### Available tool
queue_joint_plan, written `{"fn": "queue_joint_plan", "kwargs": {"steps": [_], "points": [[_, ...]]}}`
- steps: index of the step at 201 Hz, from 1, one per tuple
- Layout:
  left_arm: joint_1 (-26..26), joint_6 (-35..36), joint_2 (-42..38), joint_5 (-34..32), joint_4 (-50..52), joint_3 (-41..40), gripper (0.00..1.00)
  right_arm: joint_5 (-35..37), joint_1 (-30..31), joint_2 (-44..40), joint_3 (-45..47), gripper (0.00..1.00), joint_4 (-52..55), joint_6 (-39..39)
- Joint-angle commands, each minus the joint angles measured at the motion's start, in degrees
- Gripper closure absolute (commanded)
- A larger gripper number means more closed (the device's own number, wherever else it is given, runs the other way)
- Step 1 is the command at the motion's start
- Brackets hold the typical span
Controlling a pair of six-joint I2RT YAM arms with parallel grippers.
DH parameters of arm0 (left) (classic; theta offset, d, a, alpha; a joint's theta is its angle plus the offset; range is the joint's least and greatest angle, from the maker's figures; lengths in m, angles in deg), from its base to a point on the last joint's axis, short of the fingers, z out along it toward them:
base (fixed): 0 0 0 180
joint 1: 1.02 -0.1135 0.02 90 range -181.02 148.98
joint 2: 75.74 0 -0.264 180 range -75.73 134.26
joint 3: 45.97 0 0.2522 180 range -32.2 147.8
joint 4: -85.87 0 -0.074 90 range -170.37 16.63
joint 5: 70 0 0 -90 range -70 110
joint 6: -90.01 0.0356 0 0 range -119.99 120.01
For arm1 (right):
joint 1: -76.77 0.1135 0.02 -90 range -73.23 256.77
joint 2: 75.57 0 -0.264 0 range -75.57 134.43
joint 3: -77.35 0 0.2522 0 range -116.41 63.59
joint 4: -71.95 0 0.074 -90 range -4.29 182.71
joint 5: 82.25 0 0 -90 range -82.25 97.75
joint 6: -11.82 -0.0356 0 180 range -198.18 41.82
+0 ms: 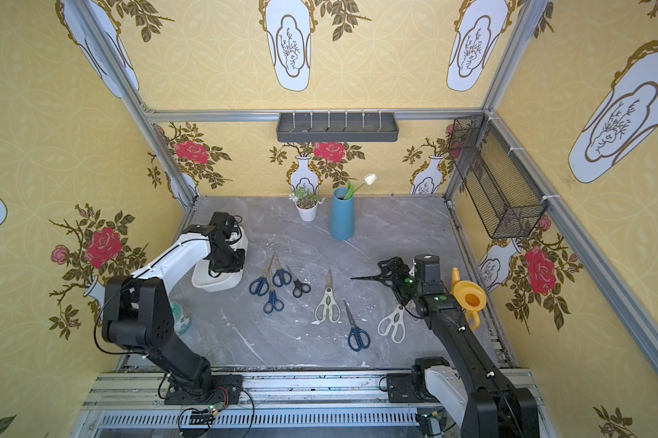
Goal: Put the scissors into the storage box
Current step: Move the storage box to the center of the board.
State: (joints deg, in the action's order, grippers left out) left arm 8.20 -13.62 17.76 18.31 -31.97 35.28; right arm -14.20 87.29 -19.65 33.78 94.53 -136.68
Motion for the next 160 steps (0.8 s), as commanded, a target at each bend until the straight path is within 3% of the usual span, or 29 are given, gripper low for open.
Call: {"fn": "queue_joint_plan", "kwargs": {"steps": [1,63,79,121,160], "points": [[1.1,-6.1,-0.2,-4.3,-4.5,-4.1,0.95,-0.2,1.6,1.4,-0.2,0.02,-5.2,-0.3],[1.1,-4.9,6.0,-3.5,-6.5,-1.0,0.95,1.6,5.4,2.8,-2.4,0.03,-2.4,1.4],[1.3,-4.2,6.3,-4.5,-6.6,0.1,1.0,2.5,5.9,2.1,-2.3,0.03,-1.5,1.5],[1.5,-4.2,4.1,-5.1,-6.5,1.1,1.0,6.1,6.7,0.4,-0.8,0.02,-0.7,0.3],[1.7,-4.6,5.6,-5.0,-7.4,-0.1,1.0,7.5,11.6,6.4,-4.4,0.02,1.8,3.9]]}}
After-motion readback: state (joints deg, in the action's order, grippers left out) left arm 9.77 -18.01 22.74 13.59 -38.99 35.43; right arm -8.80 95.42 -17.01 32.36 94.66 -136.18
